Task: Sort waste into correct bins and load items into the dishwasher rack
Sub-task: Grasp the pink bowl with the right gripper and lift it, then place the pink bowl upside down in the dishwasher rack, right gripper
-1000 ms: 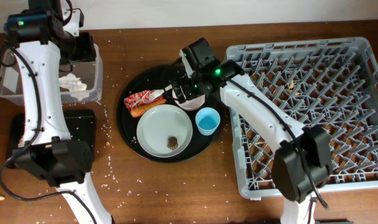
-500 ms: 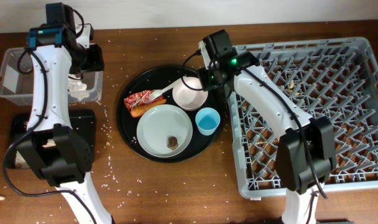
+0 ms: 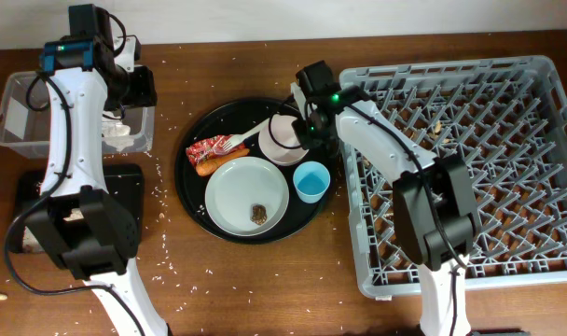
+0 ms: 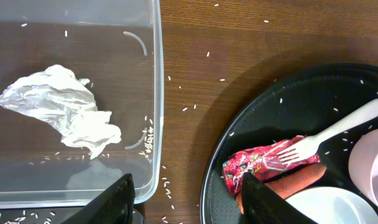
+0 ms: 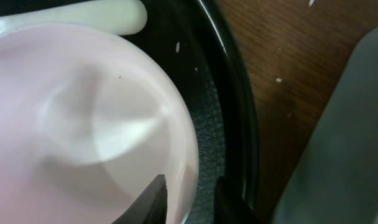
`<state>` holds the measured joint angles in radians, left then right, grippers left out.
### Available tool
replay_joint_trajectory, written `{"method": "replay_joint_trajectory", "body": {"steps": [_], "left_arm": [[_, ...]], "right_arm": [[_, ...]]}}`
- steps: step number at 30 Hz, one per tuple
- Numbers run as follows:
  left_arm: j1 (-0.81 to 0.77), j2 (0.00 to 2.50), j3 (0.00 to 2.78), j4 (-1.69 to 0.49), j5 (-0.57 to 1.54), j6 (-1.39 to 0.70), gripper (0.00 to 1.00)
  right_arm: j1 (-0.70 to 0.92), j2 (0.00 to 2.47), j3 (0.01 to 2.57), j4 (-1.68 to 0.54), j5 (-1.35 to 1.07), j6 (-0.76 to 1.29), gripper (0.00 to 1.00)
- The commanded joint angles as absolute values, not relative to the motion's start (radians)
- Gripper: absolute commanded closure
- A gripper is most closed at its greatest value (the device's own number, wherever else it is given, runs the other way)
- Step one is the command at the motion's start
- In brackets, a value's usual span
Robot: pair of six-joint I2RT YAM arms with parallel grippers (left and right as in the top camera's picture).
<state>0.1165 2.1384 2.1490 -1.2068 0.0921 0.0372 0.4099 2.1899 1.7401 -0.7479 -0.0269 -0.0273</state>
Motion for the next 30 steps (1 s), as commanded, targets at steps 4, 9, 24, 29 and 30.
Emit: {"method": "replay_joint_trajectory", "body": {"steps": [4, 9, 24, 29, 30], "left_arm": [[0.121, 2.145, 2.143, -1.199, 0.089, 0.052, 0.45], [0.121, 2.145, 2.143, -1.195, 0.089, 0.052, 0.44], [0.121, 2.145, 2.143, -1.189, 0.089, 0.052, 0.44], [0.121, 2.145, 2.143, -1.188, 0.089, 0.052, 0.44], [0.121, 2.145, 2.143, -1.188, 0.089, 0.052, 0.44]], "right_arm": [[0.421, 2.207, 1.759, -0.738, -0.041, -0.021, 0.84], [0.421, 2.221, 1.759, -0.745, -0.057, 0.011, 0.96], [0.273, 2.104, 2.518, -1.356, 0.434, 0.114, 0.96], [0.163, 2.104, 2.452, -1.584, 0.819, 0.231, 0.96], [0.160, 2.105, 2.410, -1.584, 0.850, 0.241, 0.96]]}}
